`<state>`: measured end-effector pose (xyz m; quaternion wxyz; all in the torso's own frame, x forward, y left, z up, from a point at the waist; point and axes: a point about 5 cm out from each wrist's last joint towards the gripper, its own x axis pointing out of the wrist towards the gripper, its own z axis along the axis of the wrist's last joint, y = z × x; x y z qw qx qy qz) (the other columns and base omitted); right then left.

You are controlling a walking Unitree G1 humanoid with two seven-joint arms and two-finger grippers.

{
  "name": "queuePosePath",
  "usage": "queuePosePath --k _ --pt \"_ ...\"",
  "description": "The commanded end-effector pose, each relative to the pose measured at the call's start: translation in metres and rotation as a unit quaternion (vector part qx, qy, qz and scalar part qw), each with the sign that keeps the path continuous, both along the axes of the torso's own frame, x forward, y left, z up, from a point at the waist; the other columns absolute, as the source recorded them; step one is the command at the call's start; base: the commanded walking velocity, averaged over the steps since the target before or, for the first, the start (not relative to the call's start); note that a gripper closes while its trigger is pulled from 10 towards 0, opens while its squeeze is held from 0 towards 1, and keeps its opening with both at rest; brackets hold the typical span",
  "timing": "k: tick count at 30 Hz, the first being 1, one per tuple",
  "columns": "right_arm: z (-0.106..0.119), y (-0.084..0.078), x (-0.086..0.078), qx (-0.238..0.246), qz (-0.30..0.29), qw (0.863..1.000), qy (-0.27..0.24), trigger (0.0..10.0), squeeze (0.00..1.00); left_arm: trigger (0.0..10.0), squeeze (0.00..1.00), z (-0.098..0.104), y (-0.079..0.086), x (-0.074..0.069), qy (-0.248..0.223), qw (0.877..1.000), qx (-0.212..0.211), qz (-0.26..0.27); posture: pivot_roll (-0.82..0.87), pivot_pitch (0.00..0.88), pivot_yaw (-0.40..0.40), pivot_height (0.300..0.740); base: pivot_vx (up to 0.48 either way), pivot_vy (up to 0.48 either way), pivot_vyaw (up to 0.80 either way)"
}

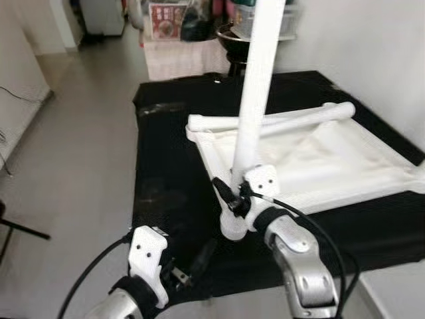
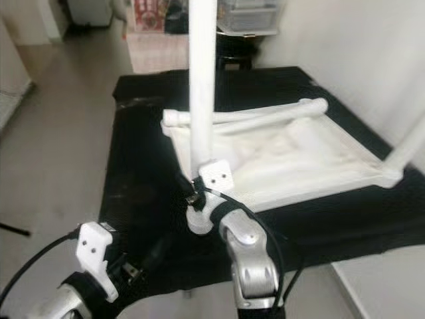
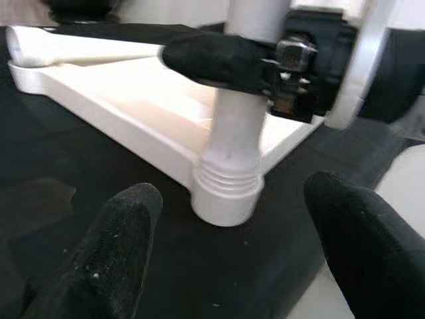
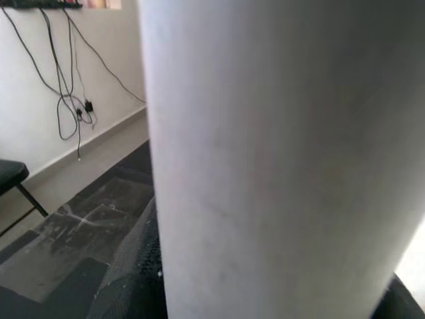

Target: Building children table

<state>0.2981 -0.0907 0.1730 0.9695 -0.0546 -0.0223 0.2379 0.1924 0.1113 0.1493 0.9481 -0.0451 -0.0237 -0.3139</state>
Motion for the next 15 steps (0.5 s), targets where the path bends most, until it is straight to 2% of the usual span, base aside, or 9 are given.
queuePosePath --k 1,2,4,5,8,10,12,13,15 --pt "-0.023 -0.015 0.003 -0.03 -0.037 0.998 0.051 0.0 0.0 10.0 0.0 -0.004 0.0 0.0 0.01 1.0 0.003 -0.008 0.02 0.113 -0.058 0.74 0.0 0.0 0.0" --pt "-0.022 -0.01 0.005 -0.027 -0.028 0.998 0.054 10.0 0.0 10.0 0.0 -0.004 0.0 0.0 0.009 1.0 0.003 -0.005 0.02 0.111 -0.056 0.74 0.0 0.0 0.0" --pt "-0.018 -0.006 0.005 -0.017 -0.015 0.998 0.051 10.0 0.0 10.0 0.0 -0.004 0.001 0.0 0.008 1.0 0.003 0.001 0.02 0.111 -0.056 0.74 0.0 0.0 0.0" --pt "-0.015 -0.001 0.007 0.002 0.01 0.999 0.052 10.0 1.0 10.0 0.0 -0.004 0.002 0.0 0.008 1.0 0.003 0.006 0.03 0.103 -0.053 0.74 0.0 0.0 0.0" --pt "-0.01 0.009 0.008 0.031 0.078 0.995 0.055 10.0 1.0 10.0 0.0 -0.004 0.003 0.001 0.008 1.0 0.003 0.009 0.04 0.102 -0.053 0.74 0.0 0.0 0.0" --pt "0.003 0.023 0.006 0.058 0.189 0.979 0.051 10.0 1.0 10.0 0.0 -0.004 0.003 0.001 0.008 1.0 0.004 0.01 0.04 0.101 -0.053 0.74 0.0 0.0 0.0" --pt "0.011 0.023 0.005 0.042 0.248 0.967 0.037 10.0 1.0 10.0 0.0 -0.004 0.003 0.001 0.009 1.0 0.004 0.007 0.05 0.101 -0.054 0.74 0.0 0.0 0.0" --pt "0.017 0.02 0.005 0.002 0.309 0.951 0.015 10.0 0.61 10.0 0.0 -0.004 0.002 0.0 0.009 1.0 0.004 0.005 0.05 0.104 -0.055 0.74 0.0 0.0 0.0" --pt "0.017 0.02 0.005 0.002 0.309 0.951 0.015 10.0 0.61 10.0 0.0 -0.004 0.002 0.0 0.009 1.0 0.004 0.005 0.05 0.104 -0.055 0.74 0.0 0.0 0.0"
